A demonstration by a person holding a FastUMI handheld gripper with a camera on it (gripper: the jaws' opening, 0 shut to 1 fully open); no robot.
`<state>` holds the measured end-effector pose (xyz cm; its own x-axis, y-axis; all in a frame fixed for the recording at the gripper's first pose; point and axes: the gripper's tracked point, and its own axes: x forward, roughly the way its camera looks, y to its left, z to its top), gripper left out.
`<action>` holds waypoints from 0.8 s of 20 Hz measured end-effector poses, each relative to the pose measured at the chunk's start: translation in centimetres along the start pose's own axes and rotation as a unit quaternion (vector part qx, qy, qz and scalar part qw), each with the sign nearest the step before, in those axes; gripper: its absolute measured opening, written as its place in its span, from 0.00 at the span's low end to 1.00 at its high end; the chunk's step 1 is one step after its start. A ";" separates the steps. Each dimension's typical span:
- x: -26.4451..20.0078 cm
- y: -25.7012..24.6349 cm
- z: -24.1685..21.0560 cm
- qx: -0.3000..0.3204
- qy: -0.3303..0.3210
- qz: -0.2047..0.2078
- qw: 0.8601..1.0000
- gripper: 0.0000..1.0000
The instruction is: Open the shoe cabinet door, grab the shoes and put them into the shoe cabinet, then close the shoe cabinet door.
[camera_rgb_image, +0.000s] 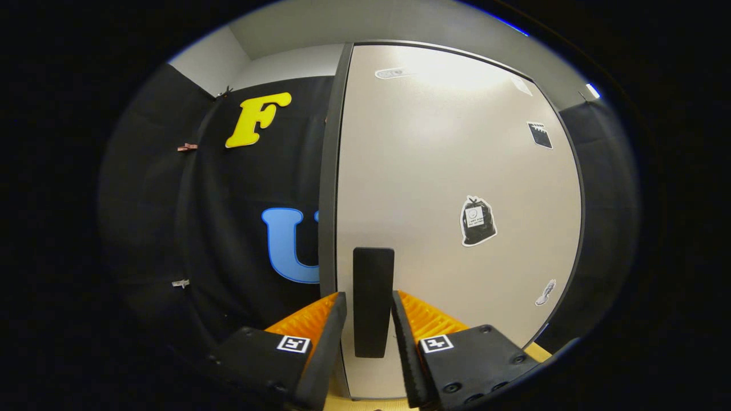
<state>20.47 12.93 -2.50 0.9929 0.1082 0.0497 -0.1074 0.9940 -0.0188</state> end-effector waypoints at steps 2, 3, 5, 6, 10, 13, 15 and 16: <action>0.7 0.0 -0.5 0.010 0.006 -0.006 1.000 0.50; 1.0 -0.1 -0.9 0.010 0.010 -0.009 1.000 0.51; 0.6 0.1 -1.0 -0.009 0.007 -0.012 1.000 0.50; 0.7 -0.3 -1.2 -0.018 0.003 -0.022 1.000 0.50; 0.4 -0.4 -1.2 0.009 0.022 -0.011 1.000 0.24; -1.2 -0.2 -0.8 -0.002 0.024 0.002 1.000 0.19; -3.1 0.0 -0.3 0.001 0.025 0.012 1.000 0.19; -4.1 -0.1 0.1 0.002 0.024 0.014 1.000 0.19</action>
<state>16.45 12.37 -2.62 0.9909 0.1347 0.0009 -0.1346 0.9908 -0.0149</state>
